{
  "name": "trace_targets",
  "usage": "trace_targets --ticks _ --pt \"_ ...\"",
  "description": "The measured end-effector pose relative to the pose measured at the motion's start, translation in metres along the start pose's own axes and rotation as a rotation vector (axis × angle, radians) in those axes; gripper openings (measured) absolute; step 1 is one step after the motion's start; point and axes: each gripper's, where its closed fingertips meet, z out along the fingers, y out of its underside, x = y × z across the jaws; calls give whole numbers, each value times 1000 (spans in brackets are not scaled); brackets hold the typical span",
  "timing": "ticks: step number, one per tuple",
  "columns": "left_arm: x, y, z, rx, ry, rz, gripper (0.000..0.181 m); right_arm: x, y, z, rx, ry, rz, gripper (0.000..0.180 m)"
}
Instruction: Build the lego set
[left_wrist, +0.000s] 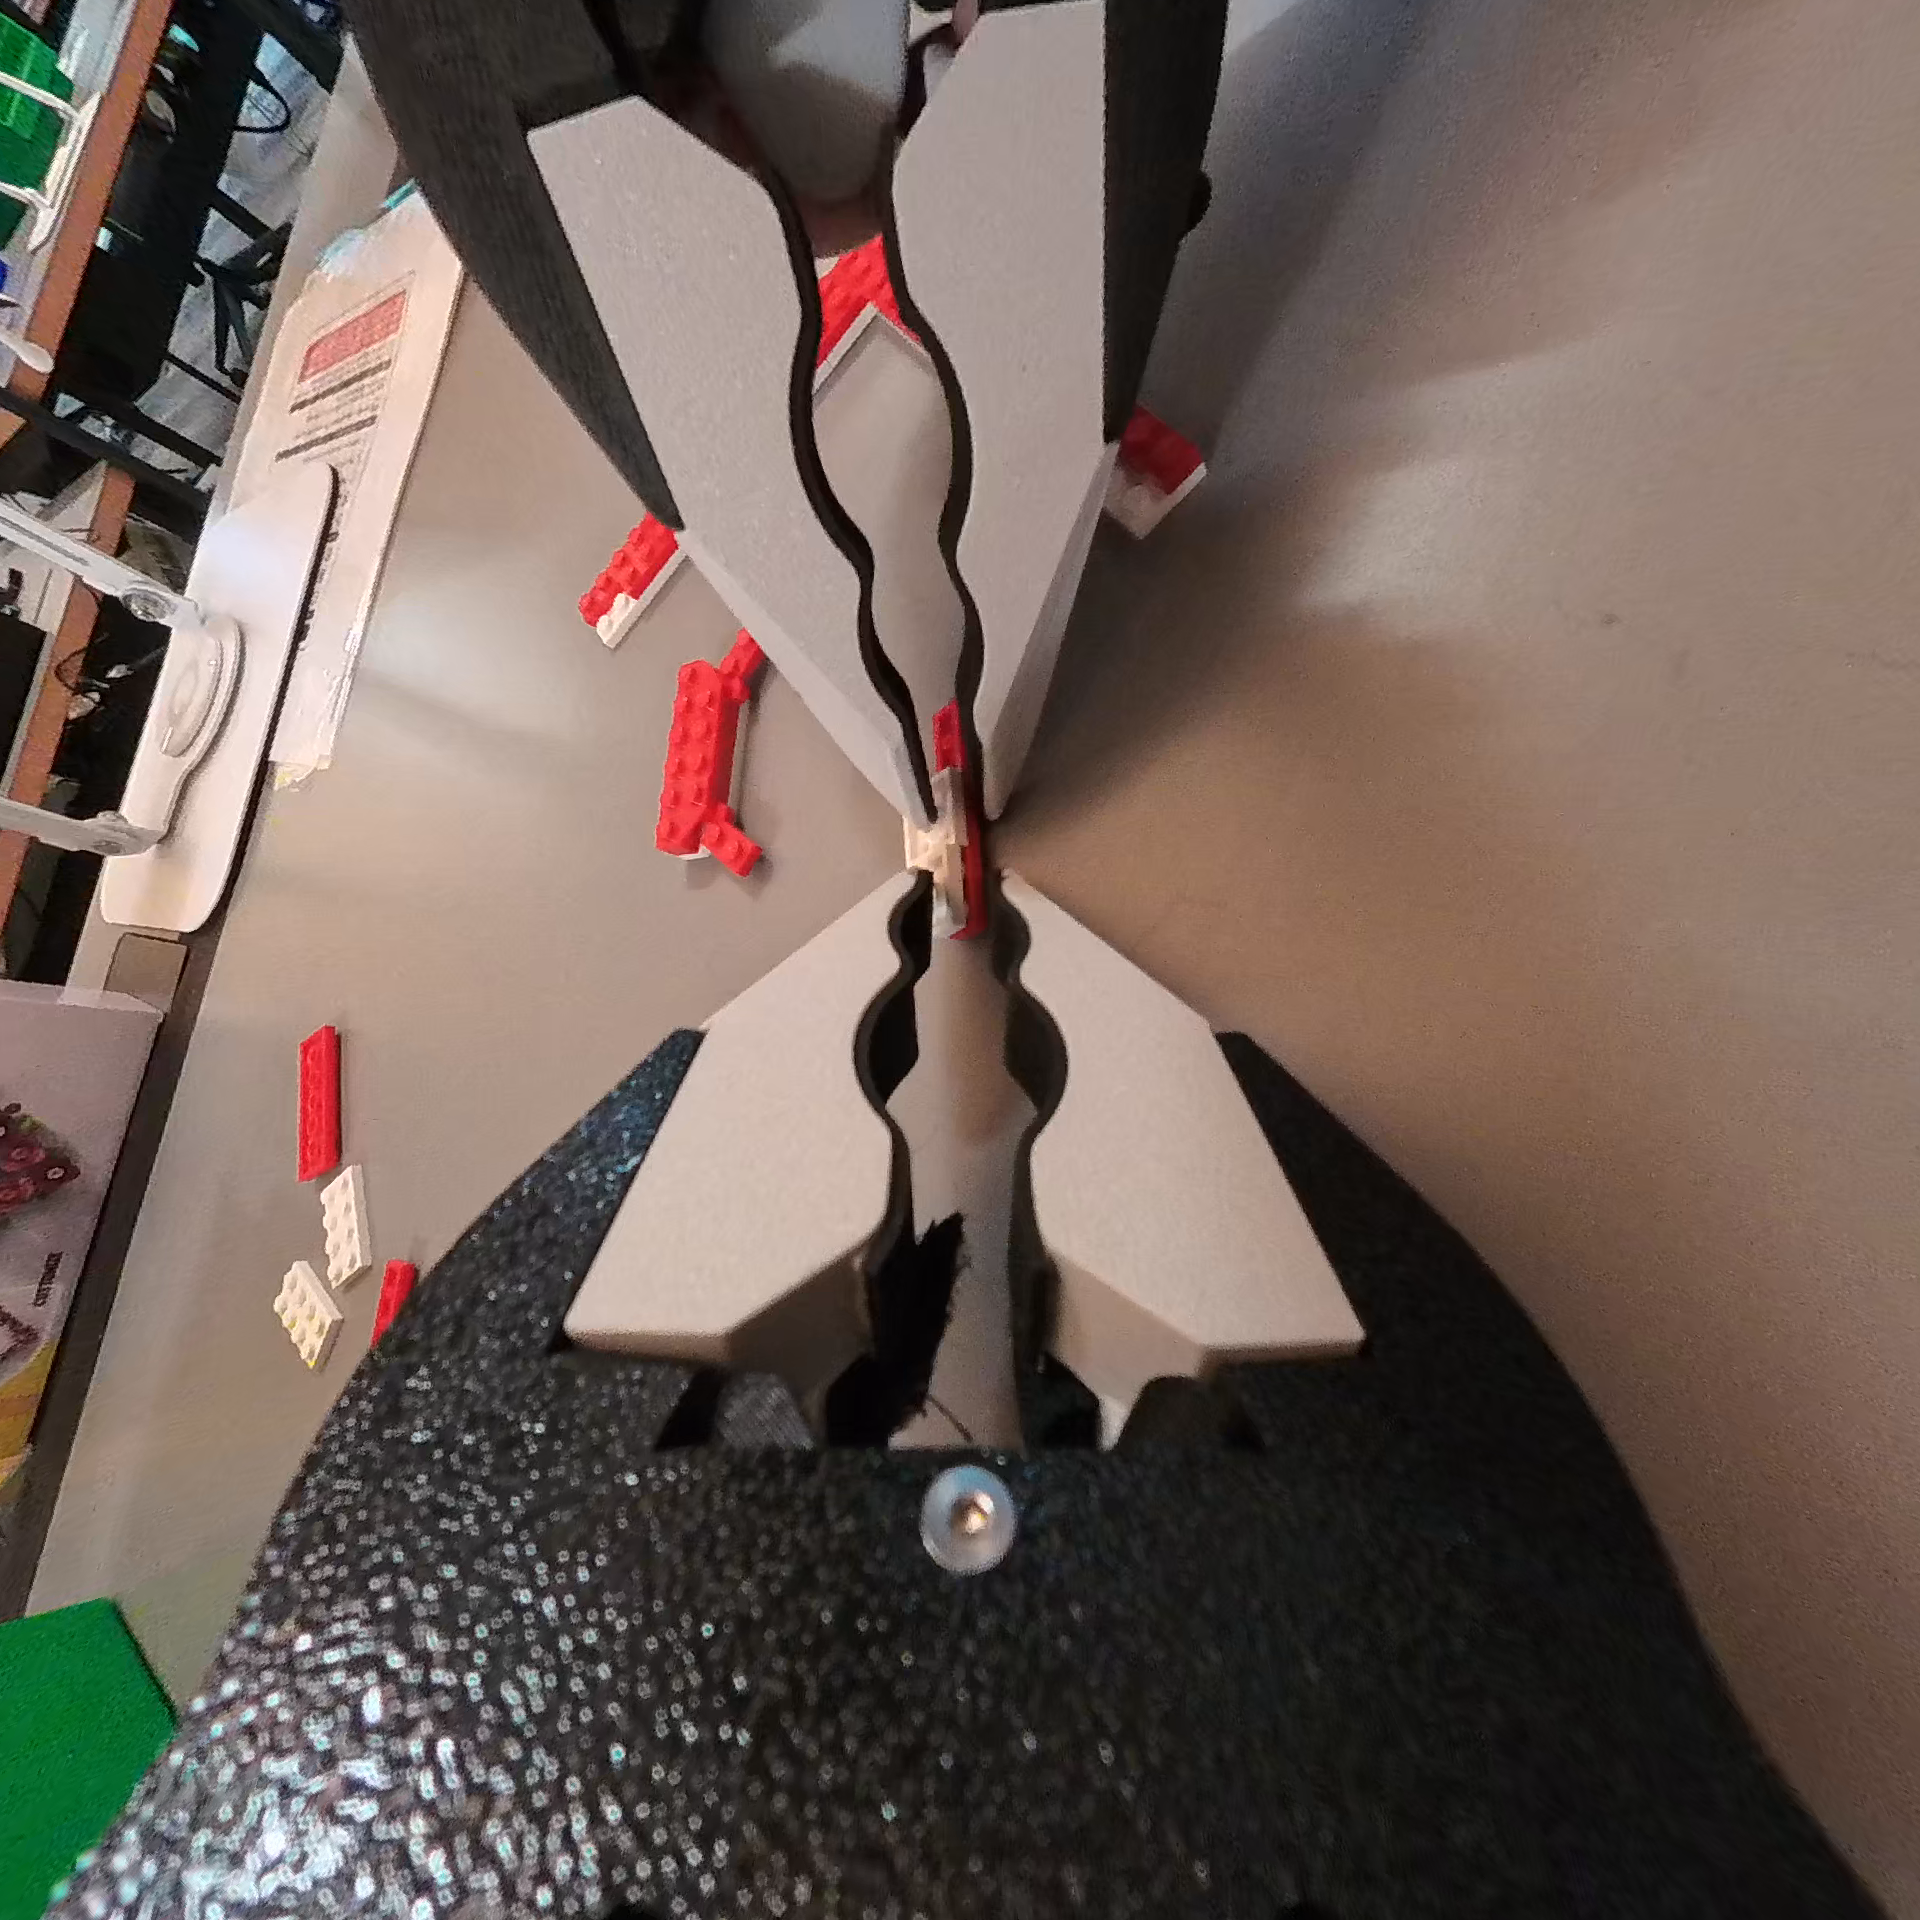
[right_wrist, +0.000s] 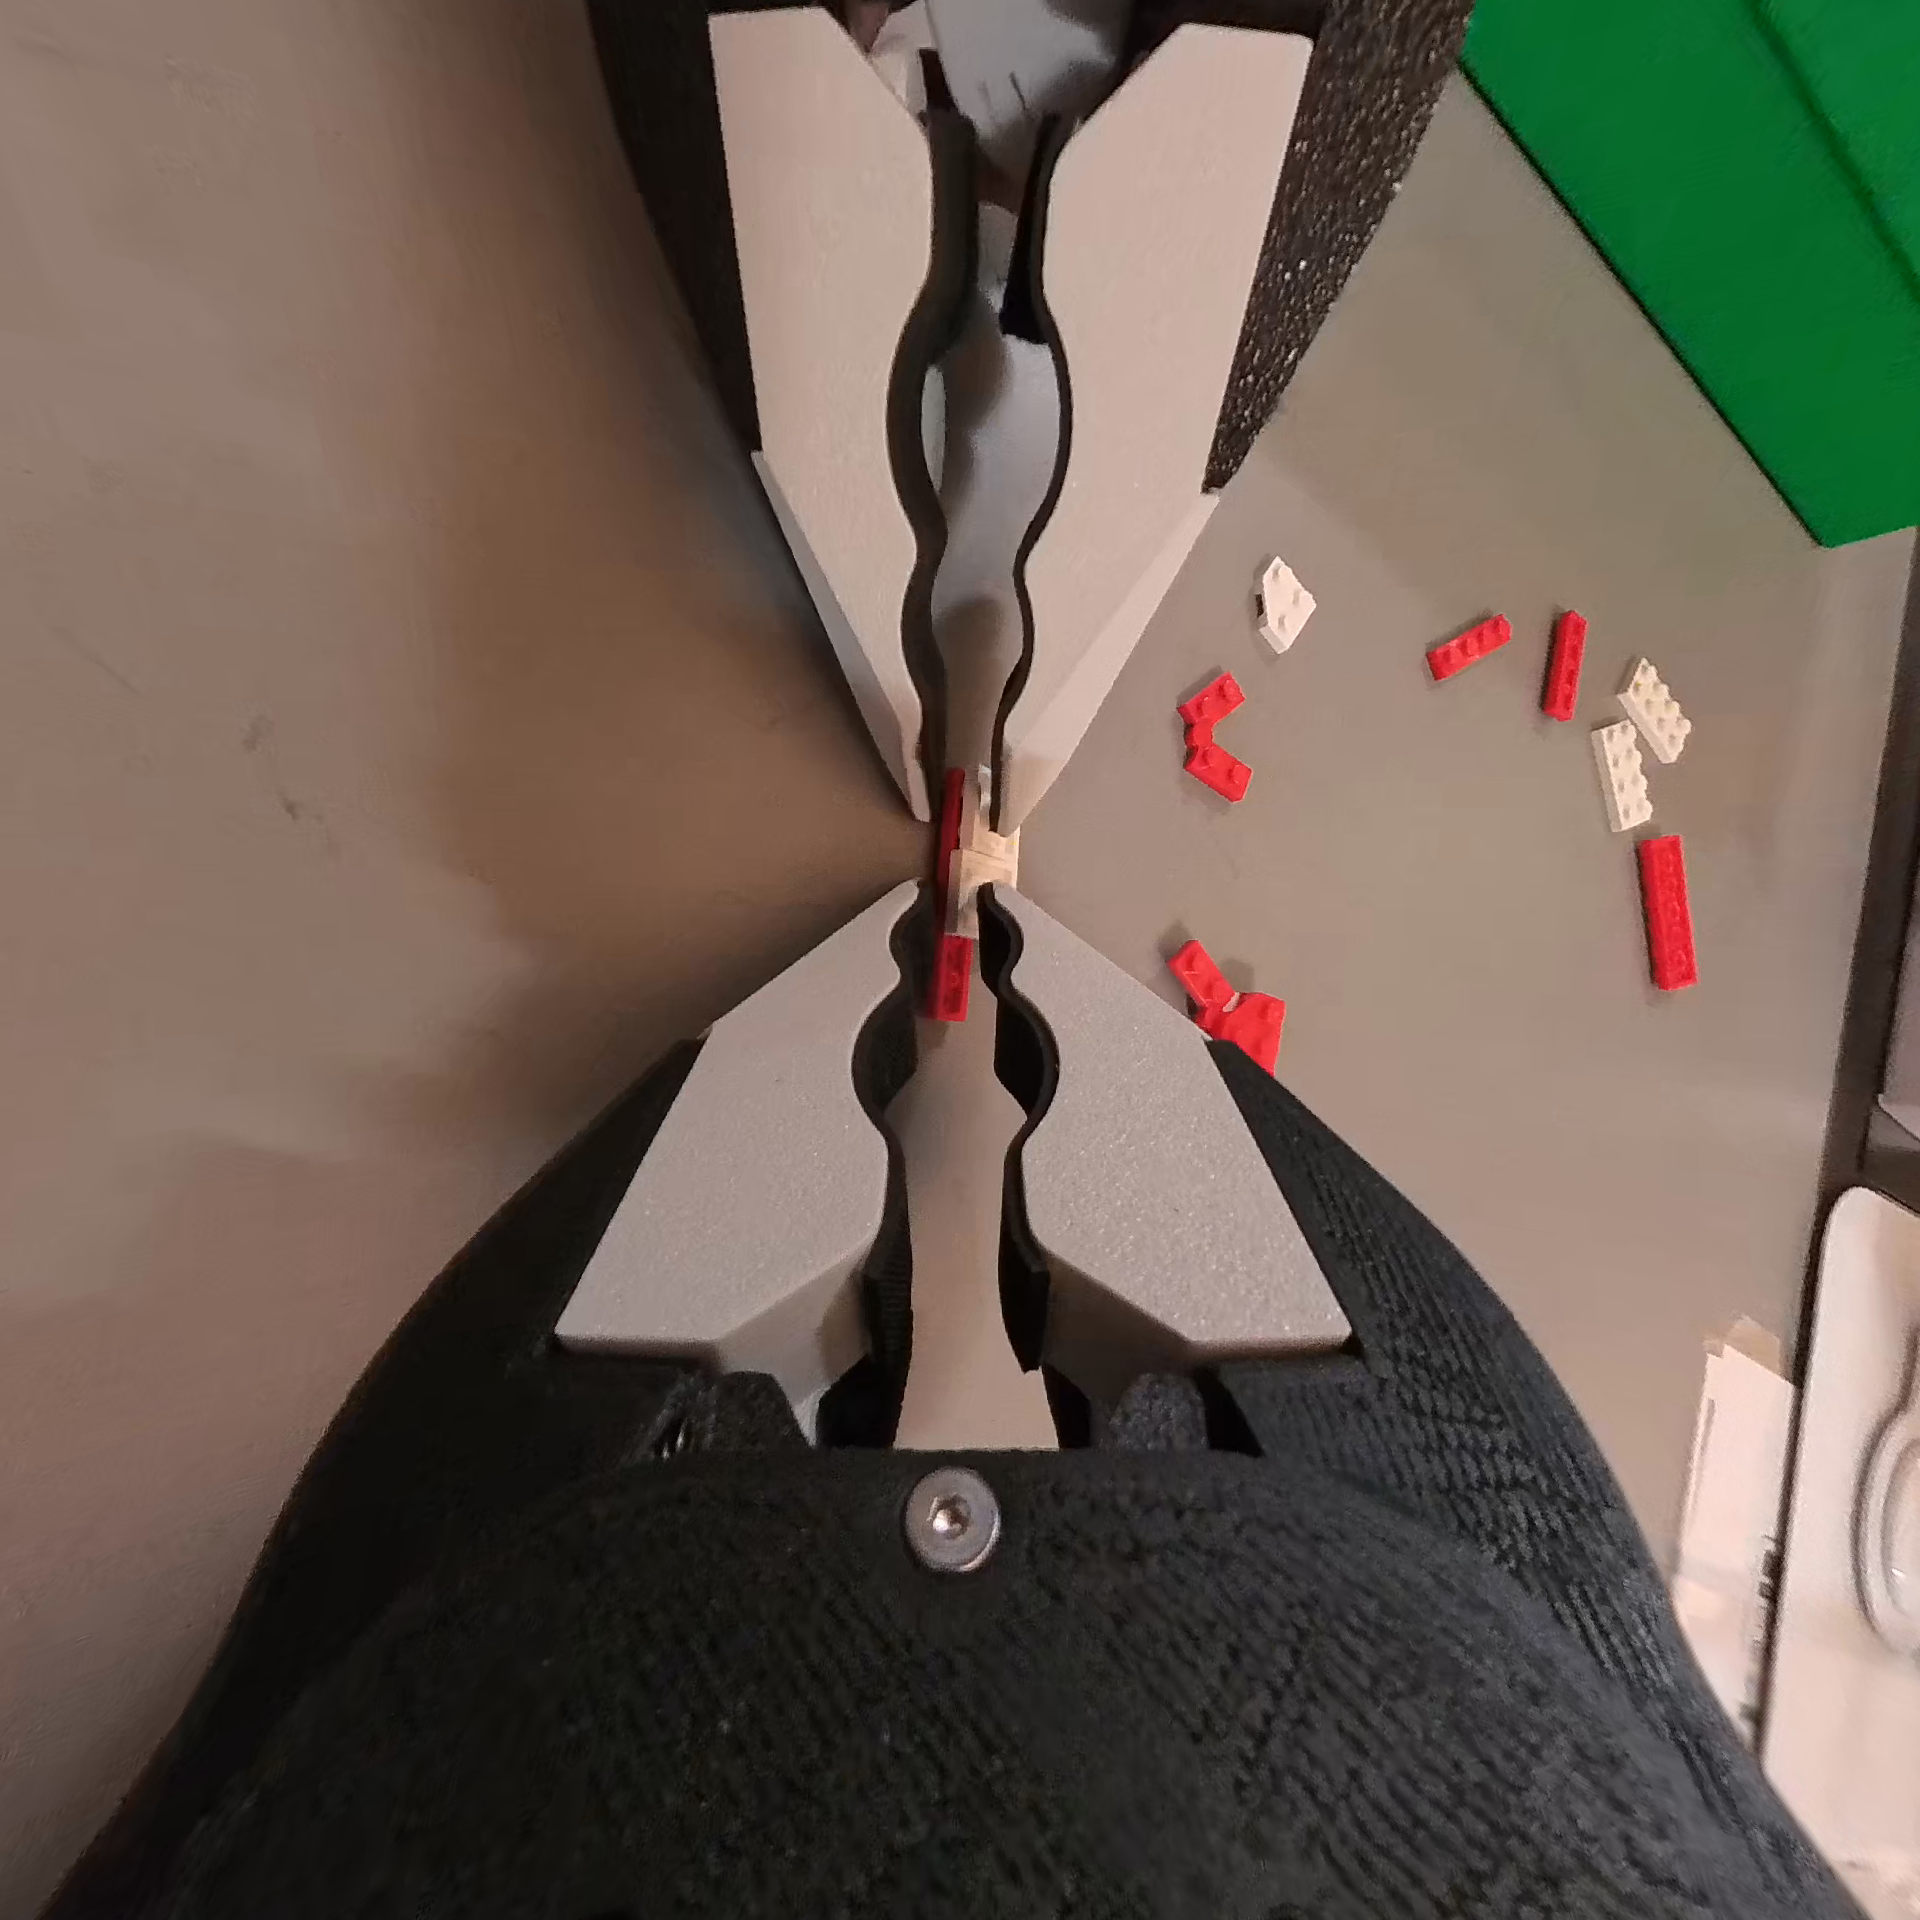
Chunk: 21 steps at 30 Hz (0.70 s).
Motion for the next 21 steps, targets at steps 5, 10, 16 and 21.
trace_targets --ticks 5,10,16,21 --pt "-3 2 0 -11 -24 0 8 3 -1 1 13 11 33 5" --pt "-5 4 -1 -14 -47 12 9 8 -7 -2 56 16 82 5" --pt "-12 6 1 -37 -98 26 8 12 -8 -3 73 28 109 4" --pt "-19 5 2 -56 -169 65 8 16 -6 -5 85 47 122 5"
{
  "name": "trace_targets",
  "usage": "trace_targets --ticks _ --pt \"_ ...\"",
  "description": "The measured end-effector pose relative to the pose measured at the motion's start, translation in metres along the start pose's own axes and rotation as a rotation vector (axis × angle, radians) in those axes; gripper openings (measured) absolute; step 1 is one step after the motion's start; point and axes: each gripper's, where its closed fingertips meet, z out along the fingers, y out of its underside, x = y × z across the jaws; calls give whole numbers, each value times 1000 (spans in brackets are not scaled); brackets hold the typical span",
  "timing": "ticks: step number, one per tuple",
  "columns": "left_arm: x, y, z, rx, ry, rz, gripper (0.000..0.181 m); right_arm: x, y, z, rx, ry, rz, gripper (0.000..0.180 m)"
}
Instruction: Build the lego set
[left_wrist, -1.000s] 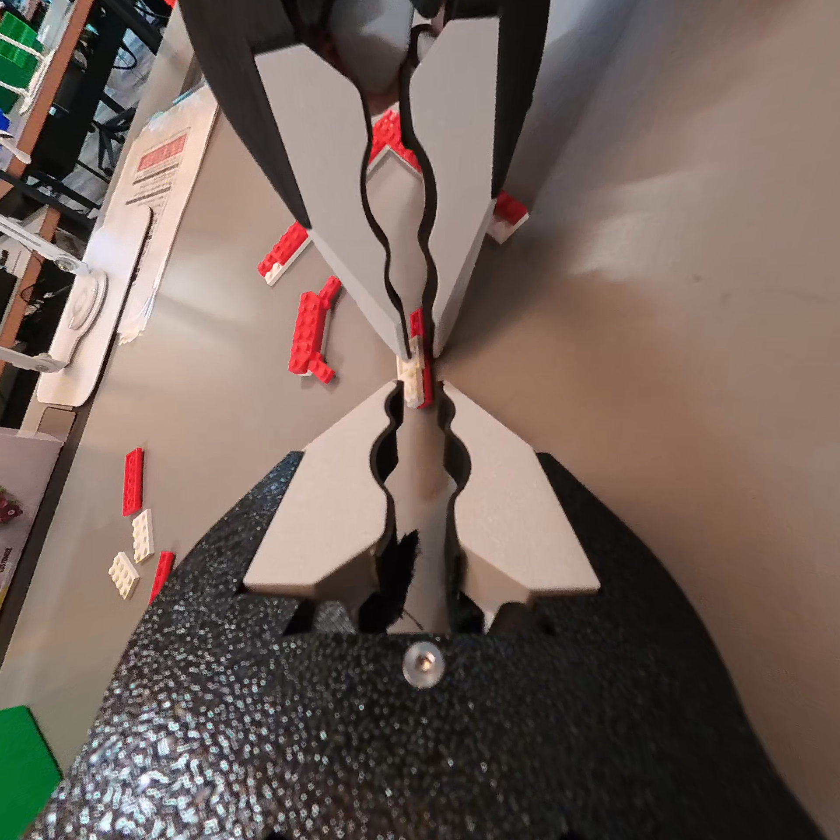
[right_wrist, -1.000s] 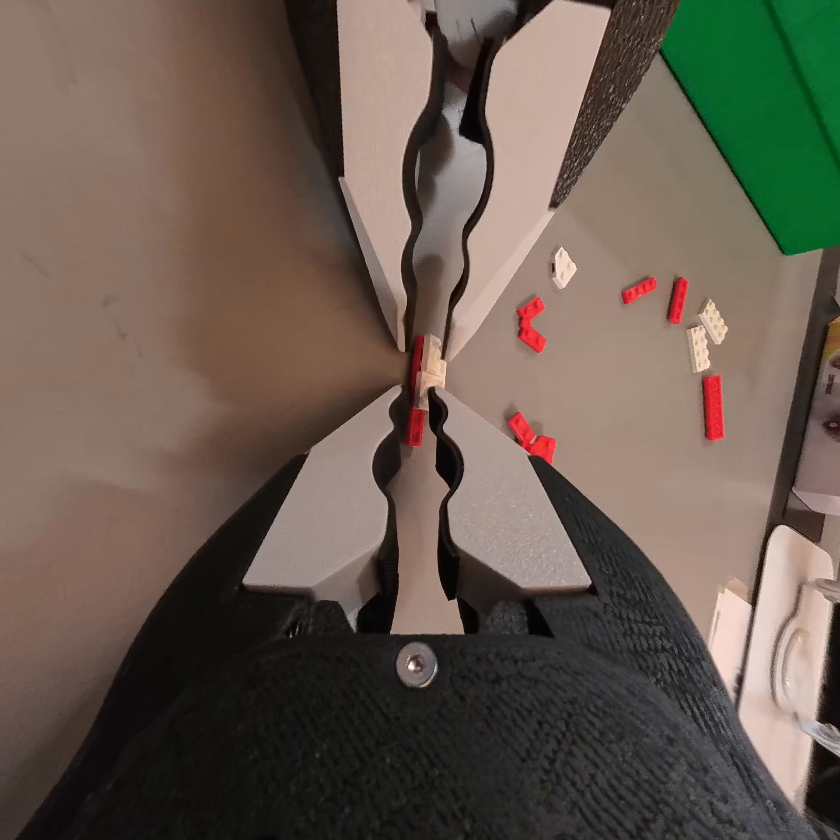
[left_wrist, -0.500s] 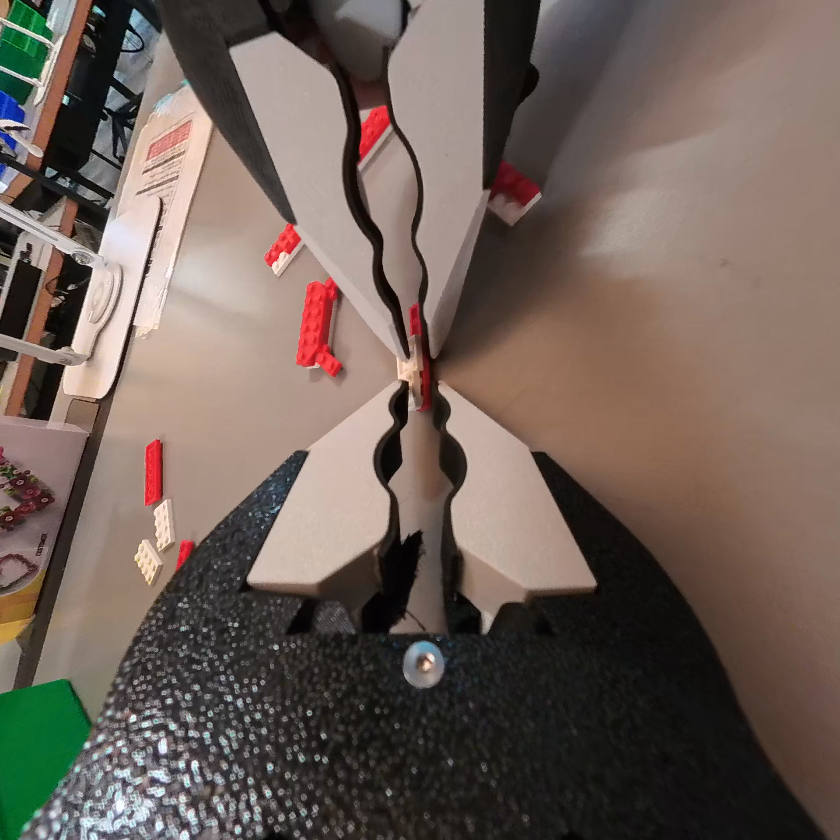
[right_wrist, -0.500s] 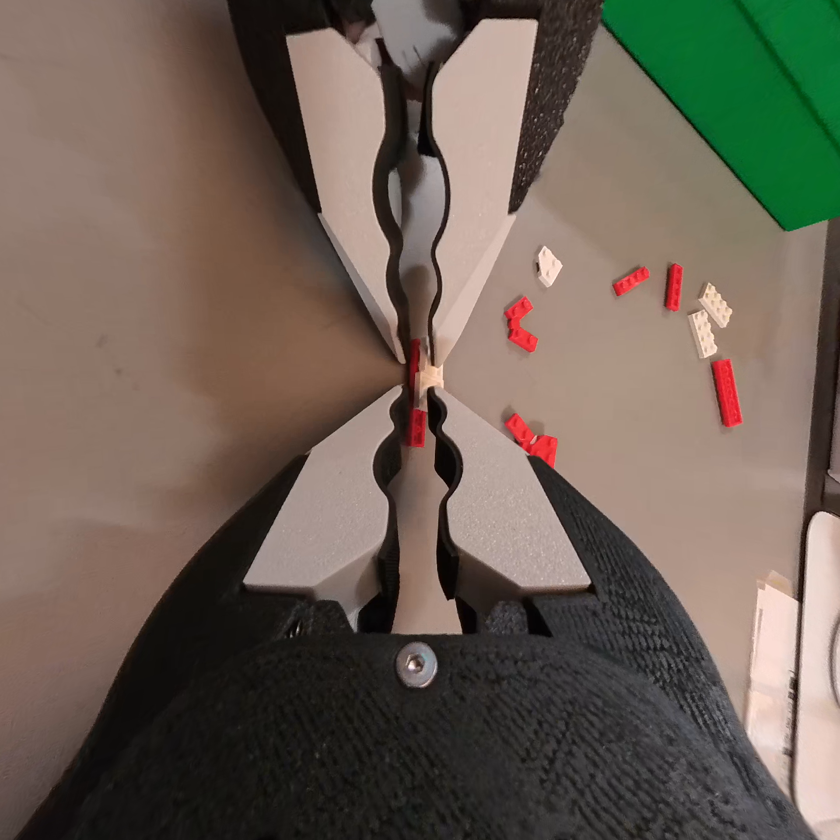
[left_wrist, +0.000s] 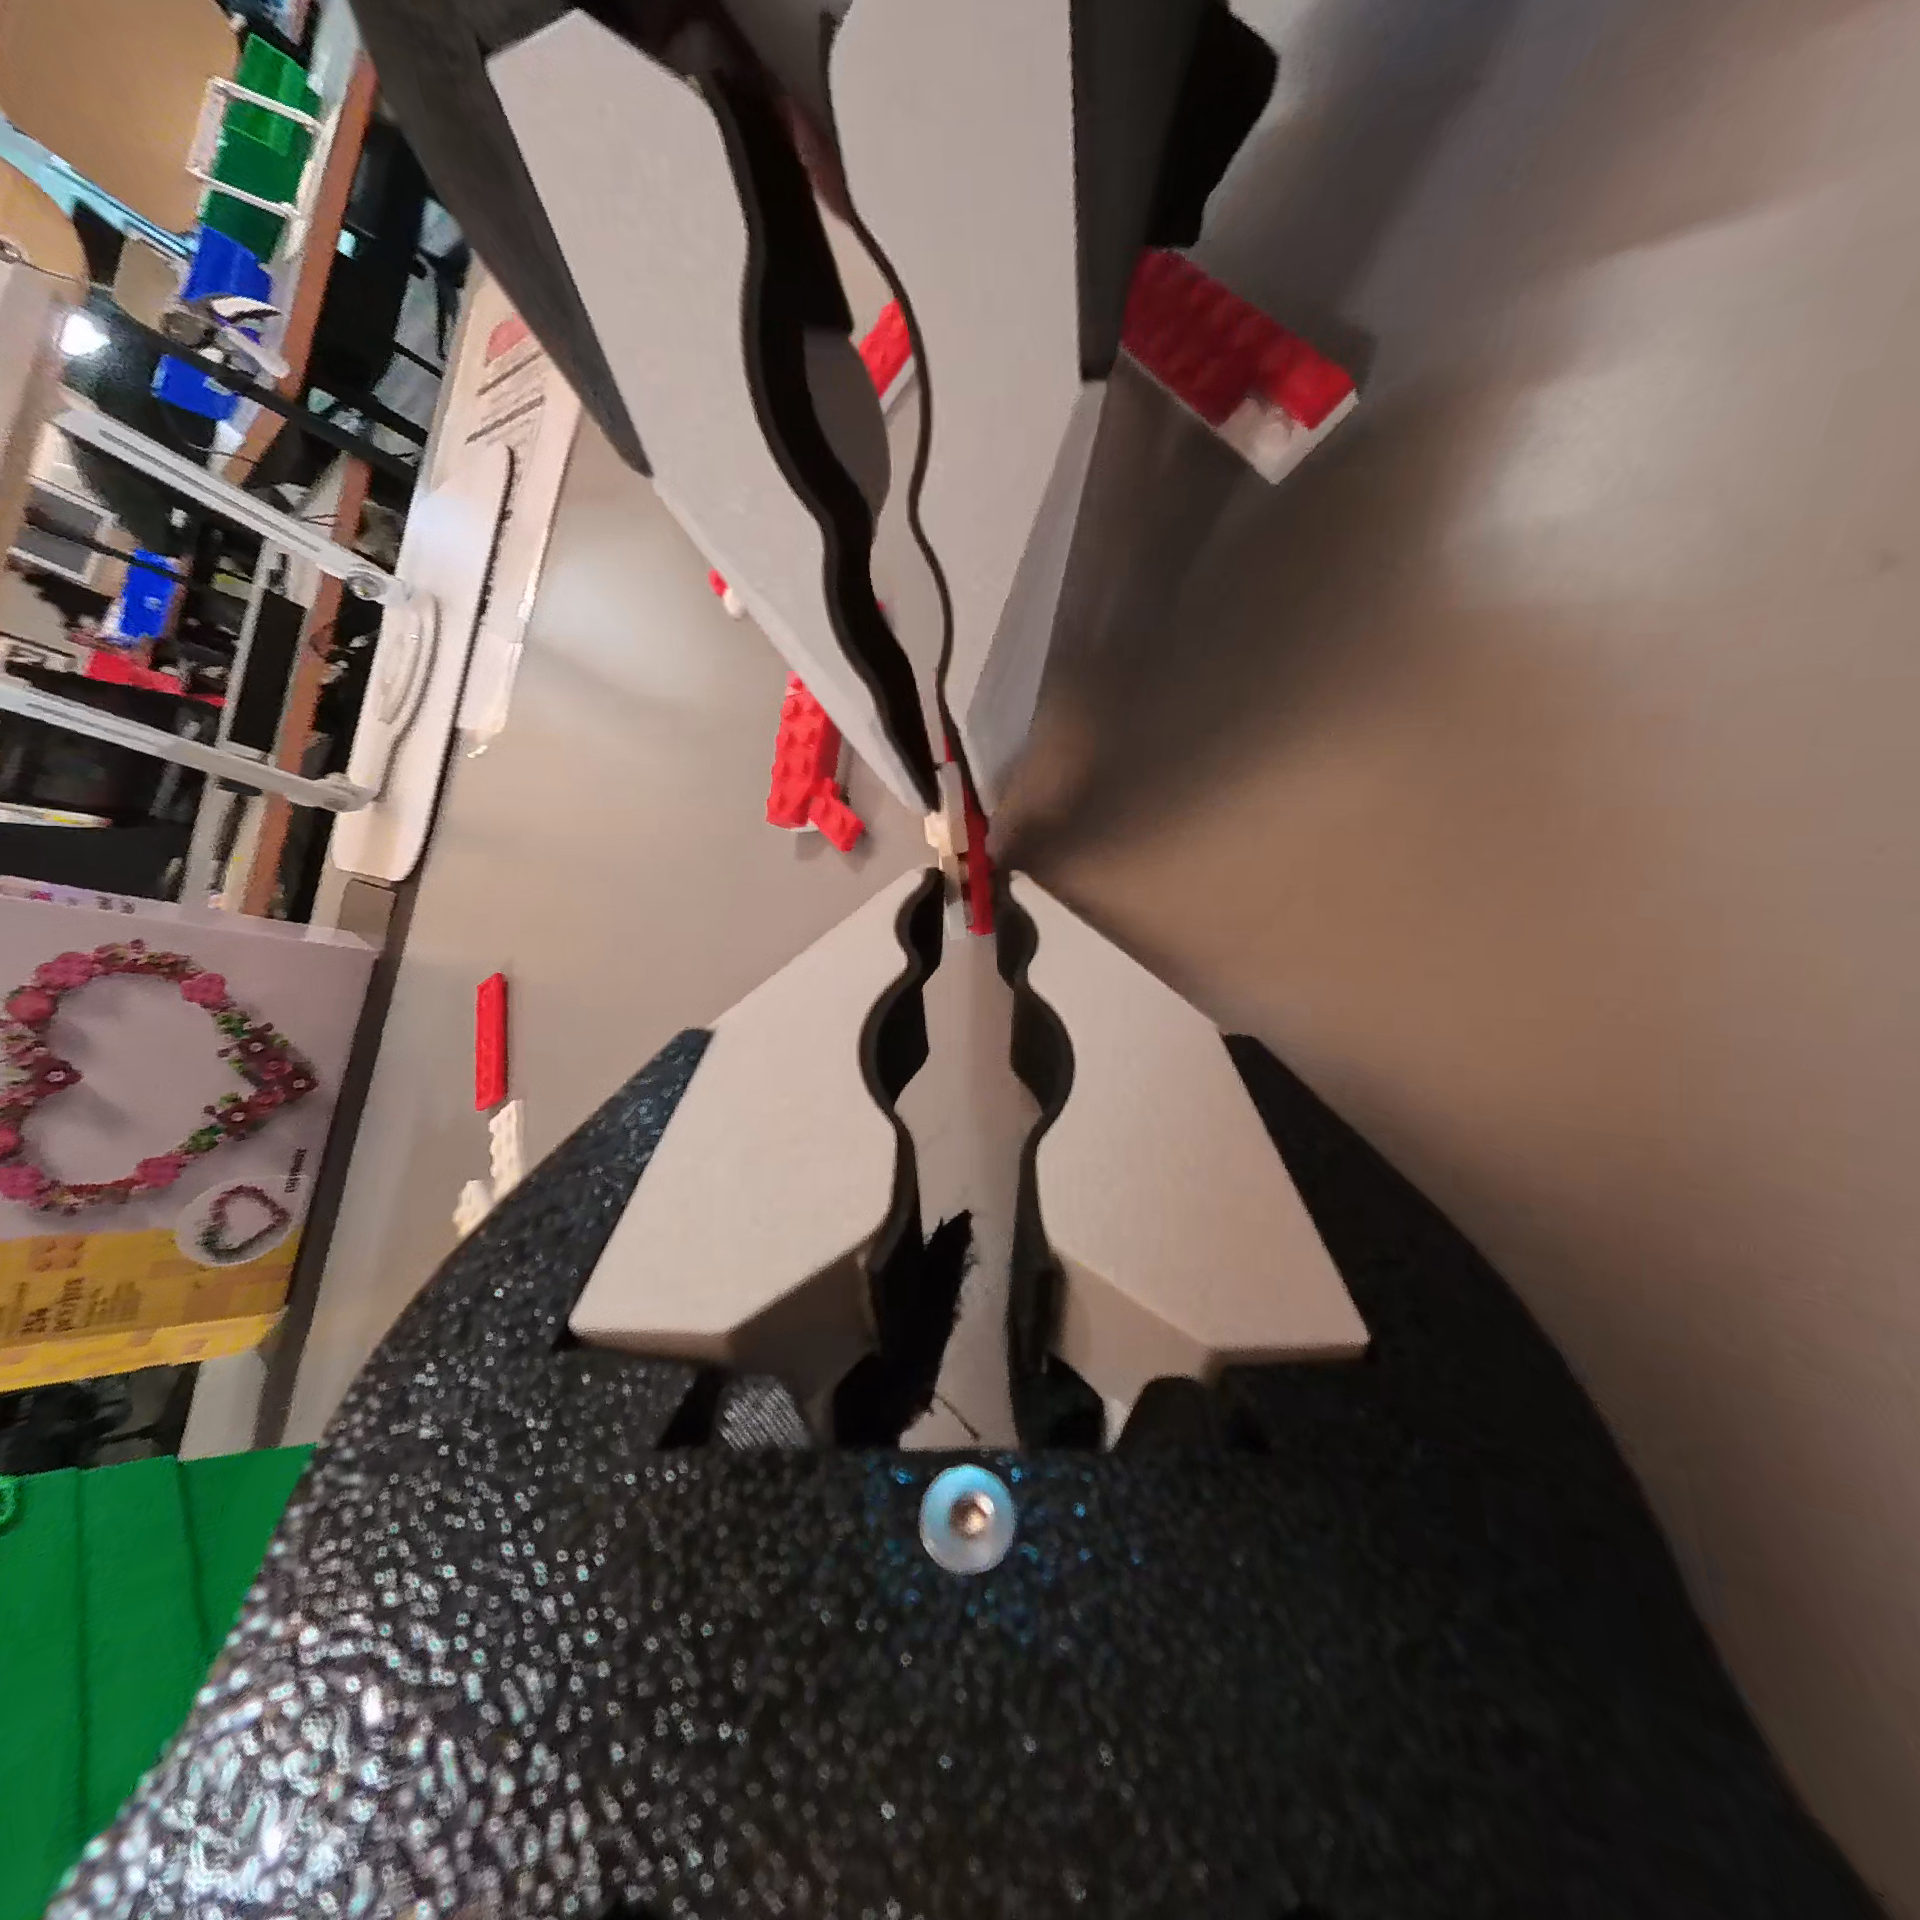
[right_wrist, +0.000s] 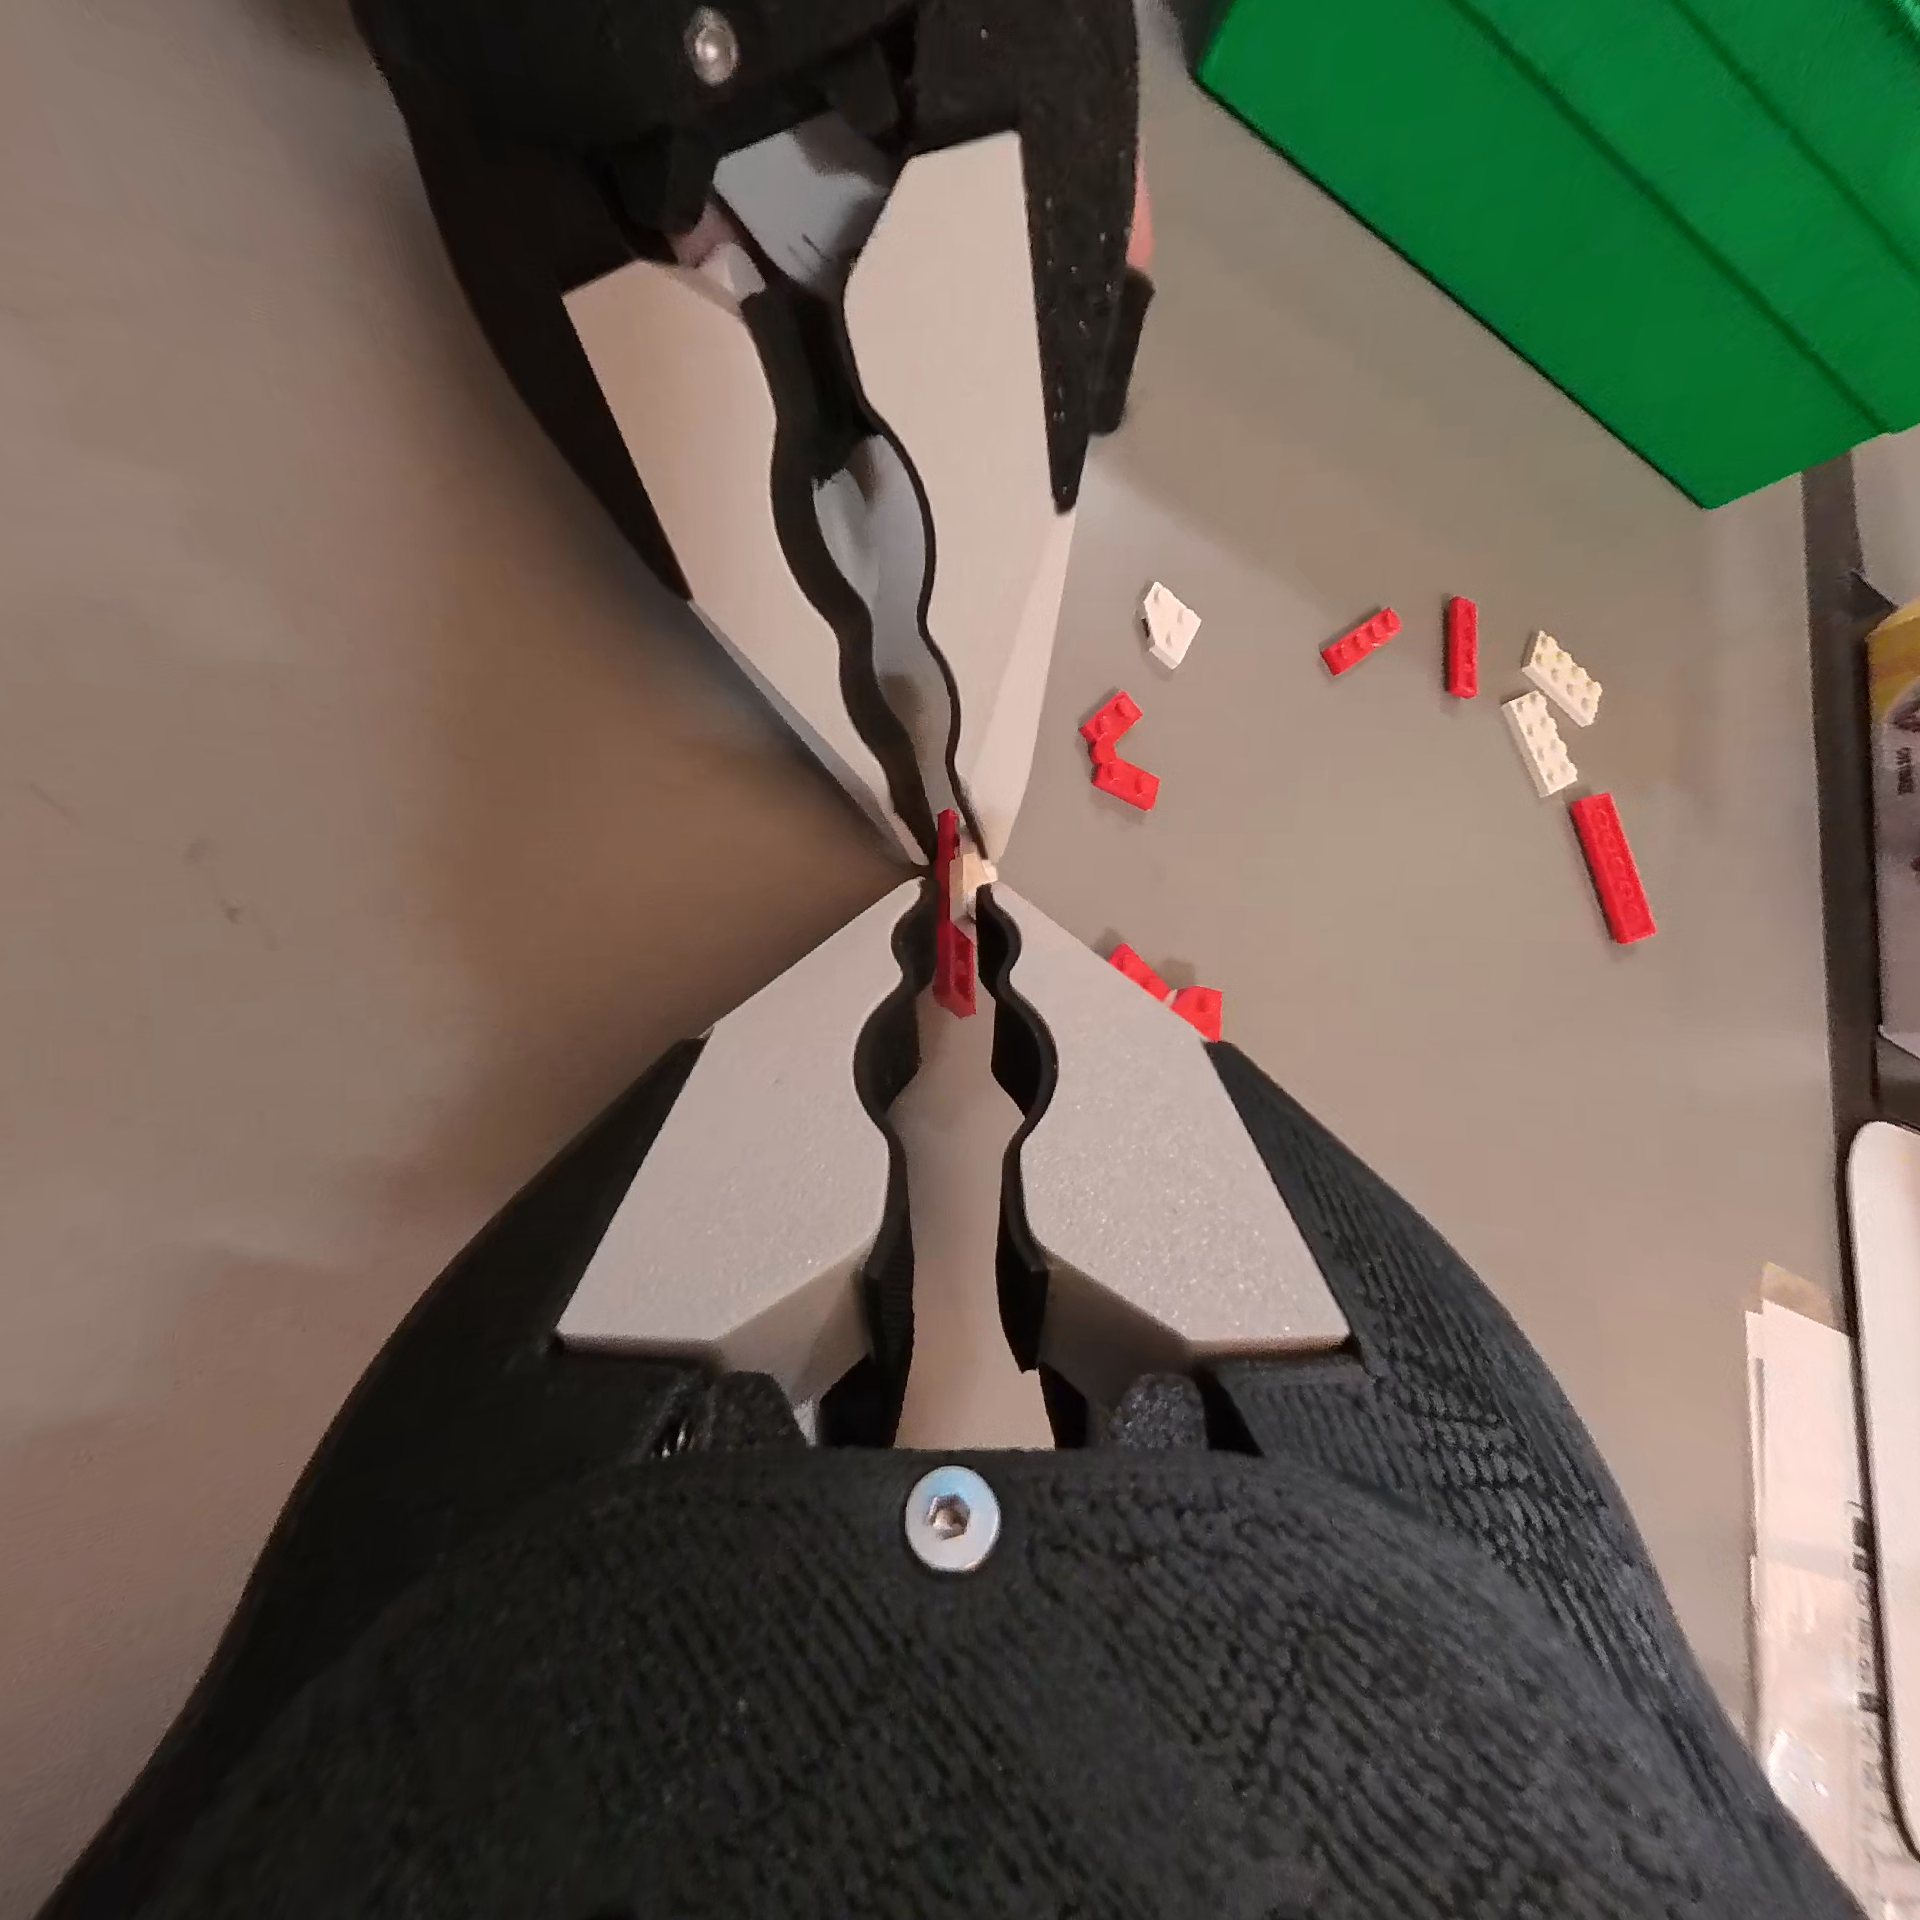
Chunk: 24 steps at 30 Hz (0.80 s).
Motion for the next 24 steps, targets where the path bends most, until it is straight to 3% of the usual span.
trace_targets --ticks 8,21,24 --pt "-15 -10 -10 43 -97 49 6 9 -13 -12 38 43 -9 4" --pt "-11 -7 -12 49 -48 16 6 3 -14 -9 43 31 -33 5" --pt "-14 -7 -13 60 -47 -22 6 3 -16 -10 51 47 -80 27"
